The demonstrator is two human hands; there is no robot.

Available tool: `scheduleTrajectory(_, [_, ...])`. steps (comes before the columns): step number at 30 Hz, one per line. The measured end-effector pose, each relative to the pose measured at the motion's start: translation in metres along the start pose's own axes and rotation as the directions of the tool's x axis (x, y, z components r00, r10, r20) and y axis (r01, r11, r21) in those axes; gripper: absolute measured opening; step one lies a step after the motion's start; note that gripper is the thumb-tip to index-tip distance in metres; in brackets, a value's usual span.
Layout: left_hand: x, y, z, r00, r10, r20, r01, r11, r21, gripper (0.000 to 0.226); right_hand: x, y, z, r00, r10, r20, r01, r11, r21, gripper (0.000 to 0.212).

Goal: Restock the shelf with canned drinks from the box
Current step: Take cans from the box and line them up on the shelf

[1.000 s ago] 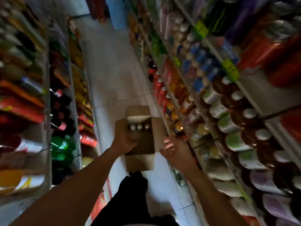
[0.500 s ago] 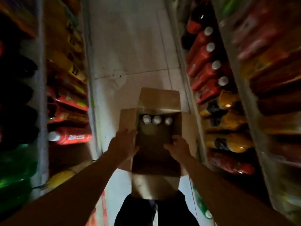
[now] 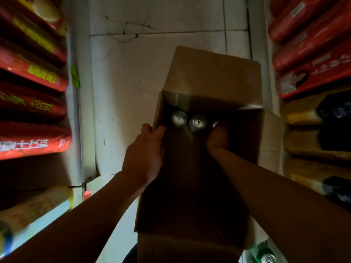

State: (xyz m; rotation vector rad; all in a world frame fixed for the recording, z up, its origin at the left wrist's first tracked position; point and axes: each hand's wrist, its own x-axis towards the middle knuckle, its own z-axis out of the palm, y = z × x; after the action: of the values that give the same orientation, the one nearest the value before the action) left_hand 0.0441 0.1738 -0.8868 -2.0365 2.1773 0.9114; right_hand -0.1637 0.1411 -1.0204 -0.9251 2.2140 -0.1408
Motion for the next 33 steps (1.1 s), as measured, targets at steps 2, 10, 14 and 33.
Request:
scheduleTrajectory(2, [0.001,0.000,0.004,1.000,-0.008,-0.017,0.008,1.000,-0.001,0.037,0.008,0.004,0.008,0.999,0.024,-0.042,-0.023,0.999,0.038,0.048])
scheduleTrajectory(10, [-0.001,0.000,-0.014,0.964,-0.080,0.253,0.061,0.995,0.083,0.074,-0.057,-0.004,-0.049,0.984,-0.136,-0.113,0.152,0.978,0.140,0.049])
scheduleTrajectory(14, [-0.023,0.042,-0.060,0.967,-0.001,0.256,0.016,0.998,-0.055,0.121,-0.145,-0.027,-0.147,0.988,-0.134,-0.074,0.152,0.914,0.377,0.053])
scheduleTrajectory(33, [-0.382,0.466,-0.443,0.645,0.764,-0.022,-0.622,0.508,-0.596,0.034,-0.646,-0.055,-0.659,0.806,-0.165,-0.568,0.464,0.772,0.434,0.066])
